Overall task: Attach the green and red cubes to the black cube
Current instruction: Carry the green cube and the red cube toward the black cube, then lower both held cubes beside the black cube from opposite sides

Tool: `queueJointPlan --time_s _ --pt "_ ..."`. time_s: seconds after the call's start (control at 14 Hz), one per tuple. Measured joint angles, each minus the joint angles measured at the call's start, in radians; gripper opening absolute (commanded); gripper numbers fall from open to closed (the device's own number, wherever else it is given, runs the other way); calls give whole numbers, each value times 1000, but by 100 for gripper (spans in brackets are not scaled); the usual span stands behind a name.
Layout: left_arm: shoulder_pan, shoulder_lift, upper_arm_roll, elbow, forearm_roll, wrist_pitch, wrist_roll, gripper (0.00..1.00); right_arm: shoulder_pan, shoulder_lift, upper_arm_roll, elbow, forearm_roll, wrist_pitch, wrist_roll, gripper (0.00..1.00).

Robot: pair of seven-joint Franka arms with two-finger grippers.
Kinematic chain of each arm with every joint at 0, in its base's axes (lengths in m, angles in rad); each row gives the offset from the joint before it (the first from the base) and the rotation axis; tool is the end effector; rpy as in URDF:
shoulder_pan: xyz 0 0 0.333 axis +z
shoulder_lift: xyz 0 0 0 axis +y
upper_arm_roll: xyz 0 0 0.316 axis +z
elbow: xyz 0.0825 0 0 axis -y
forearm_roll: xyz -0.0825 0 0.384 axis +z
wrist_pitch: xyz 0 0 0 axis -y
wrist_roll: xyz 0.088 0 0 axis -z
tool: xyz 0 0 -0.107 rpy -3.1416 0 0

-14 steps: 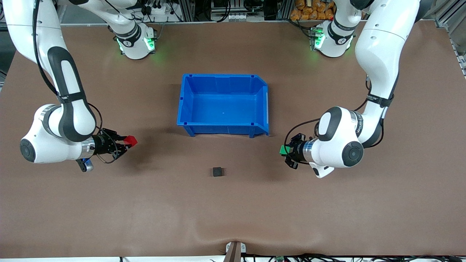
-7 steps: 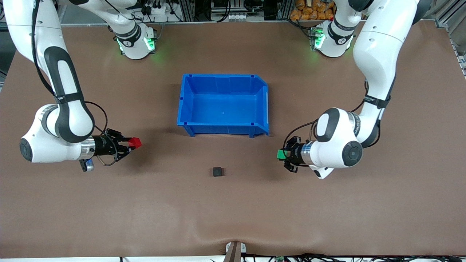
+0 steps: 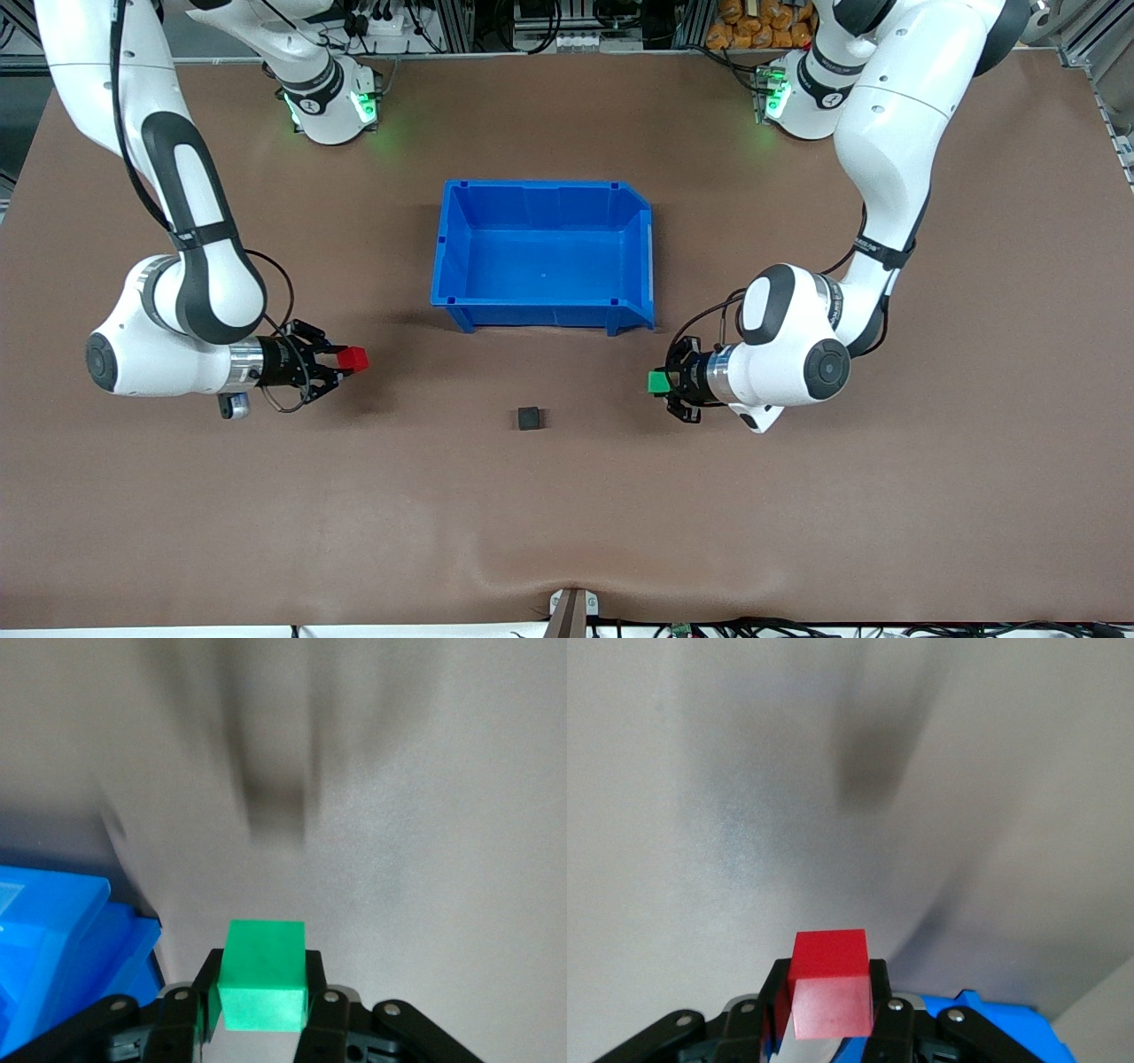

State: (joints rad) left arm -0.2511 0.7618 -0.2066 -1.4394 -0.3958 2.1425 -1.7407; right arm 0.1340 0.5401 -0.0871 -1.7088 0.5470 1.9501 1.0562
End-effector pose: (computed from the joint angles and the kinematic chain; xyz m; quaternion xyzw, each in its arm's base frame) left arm 0.6525 -0.3085 0.2466 0.6903 0.6846 -0.2185 0.0836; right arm 0.6399 0.0697 0.2640 -0.7742 0.5799 0.2305 0.1061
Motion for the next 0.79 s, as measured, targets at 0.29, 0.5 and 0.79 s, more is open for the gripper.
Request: queueJointPlan --time_s 0.29,0.5,0.79 --pt "-11 19 -1 22 -5 11 -51 17 6 2 0 0 4 24 94 0" --pt "-28 41 -2 38 -7 57 -70 18 33 5 2 0 25 77 182 0" --pt "-29 49 -1 50 -9 79 -70 18 72 10 2 2 43 114 261 0"
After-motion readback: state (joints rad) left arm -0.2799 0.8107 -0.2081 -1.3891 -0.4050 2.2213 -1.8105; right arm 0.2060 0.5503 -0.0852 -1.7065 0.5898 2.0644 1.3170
